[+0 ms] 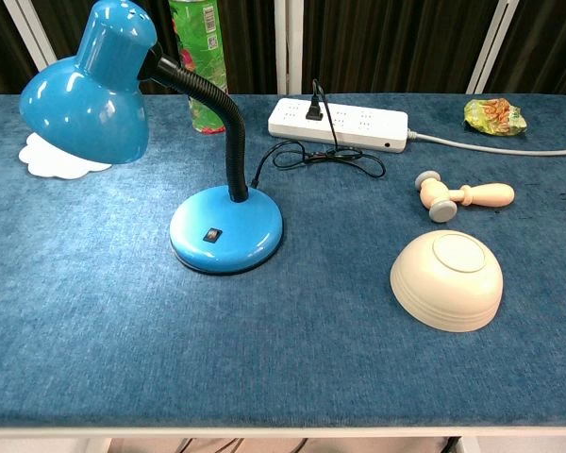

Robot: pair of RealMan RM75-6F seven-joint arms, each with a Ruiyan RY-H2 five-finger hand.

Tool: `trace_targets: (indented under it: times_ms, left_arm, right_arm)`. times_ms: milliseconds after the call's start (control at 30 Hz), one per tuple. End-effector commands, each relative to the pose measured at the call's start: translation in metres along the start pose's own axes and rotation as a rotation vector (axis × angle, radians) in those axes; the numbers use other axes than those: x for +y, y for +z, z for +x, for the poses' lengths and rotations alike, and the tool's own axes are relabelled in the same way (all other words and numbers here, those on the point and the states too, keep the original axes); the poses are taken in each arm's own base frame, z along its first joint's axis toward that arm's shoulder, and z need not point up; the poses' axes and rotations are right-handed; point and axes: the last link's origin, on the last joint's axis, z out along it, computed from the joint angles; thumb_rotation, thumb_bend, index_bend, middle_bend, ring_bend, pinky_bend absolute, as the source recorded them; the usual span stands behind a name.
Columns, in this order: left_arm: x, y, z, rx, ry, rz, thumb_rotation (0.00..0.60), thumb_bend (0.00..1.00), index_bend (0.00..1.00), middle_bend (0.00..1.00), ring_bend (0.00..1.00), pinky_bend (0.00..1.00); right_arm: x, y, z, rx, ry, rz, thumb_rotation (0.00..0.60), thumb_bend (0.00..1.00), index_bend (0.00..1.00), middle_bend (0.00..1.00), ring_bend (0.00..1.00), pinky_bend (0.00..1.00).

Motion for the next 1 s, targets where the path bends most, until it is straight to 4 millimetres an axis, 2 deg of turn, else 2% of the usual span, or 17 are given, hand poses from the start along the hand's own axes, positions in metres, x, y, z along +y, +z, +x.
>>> trace_targets:
  times_ms: [33,367,433,500,567,633,700,767,833,1000]
  left_arm:
    - [0.0,-0.001,0.0,-0.015,-0.003,0.001,0.6,0.03,0.04,0.0,0.0,0.06]
    - [0.008,-0.003,-0.001,-0.053,-0.013,-0.021,0.6,0.03,0.03,0.0,0.0,0.06]
    - [0.014,-0.002,-0.004,-0.083,-0.02,-0.043,0.6,0.03,0.03,0.0,0.0,0.09]
    - [0.023,0.001,-0.007,-0.095,-0.026,-0.072,0.6,0.04,0.02,0.03,0.03,0.19]
    - [0.034,0.006,-0.013,-0.101,-0.024,-0.104,0.6,0.07,0.02,0.13,0.13,0.33]
    - [0.047,0.011,-0.022,-0.115,-0.031,-0.143,0.6,0.14,0.02,0.29,0.32,0.51]
    - [0.059,0.014,-0.03,-0.14,-0.05,-0.175,0.6,0.23,0.03,0.47,0.55,0.73]
    - [0.071,0.018,-0.042,-0.176,-0.065,-0.201,0.6,0.3,0.04,0.6,0.69,0.86]
    - [0.081,0.022,-0.054,-0.211,-0.06,-0.222,0.6,0.35,0.07,0.71,0.79,0.92]
    - [0.107,0.03,-0.071,-0.262,-0.064,-0.274,0.6,0.4,0.08,0.76,0.82,0.93]
  right_arm:
    - [0.0,0.0,0.0,-0.001,0.001,0.0,0.6,0.27,0.0,0.0,0.0,0.0]
    - [0.001,0.0,0.0,0.001,0.008,0.001,0.6,0.27,0.0,0.0,0.0,0.0]
    - [0.0,0.002,0.0,0.001,0.01,0.004,0.6,0.27,0.0,0.0,0.0,0.0]
    - [-0.002,0.004,0.0,0.002,0.013,0.01,0.6,0.27,0.0,0.0,0.0,0.0]
    - [-0.004,0.007,0.0,0.003,0.018,0.018,0.6,0.27,0.0,0.0,0.0,0.0]
    - [-0.006,0.008,0.0,0.001,0.019,0.023,0.6,0.27,0.0,0.0,0.0,0.0]
    - [-0.006,0.009,0.001,0.001,0.02,0.023,0.6,0.28,0.0,0.0,0.0,0.0]
    - [-0.005,0.009,0.002,0.004,0.023,0.021,0.6,0.27,0.0,0.0,0.0,0.0]
    - [-0.005,0.009,0.002,0.008,0.03,0.019,0.6,0.27,0.0,0.0,0.0,0.0]
    - [-0.003,0.007,0.002,0.006,0.031,0.013,0.6,0.27,0.0,0.0,0.0,0.0]
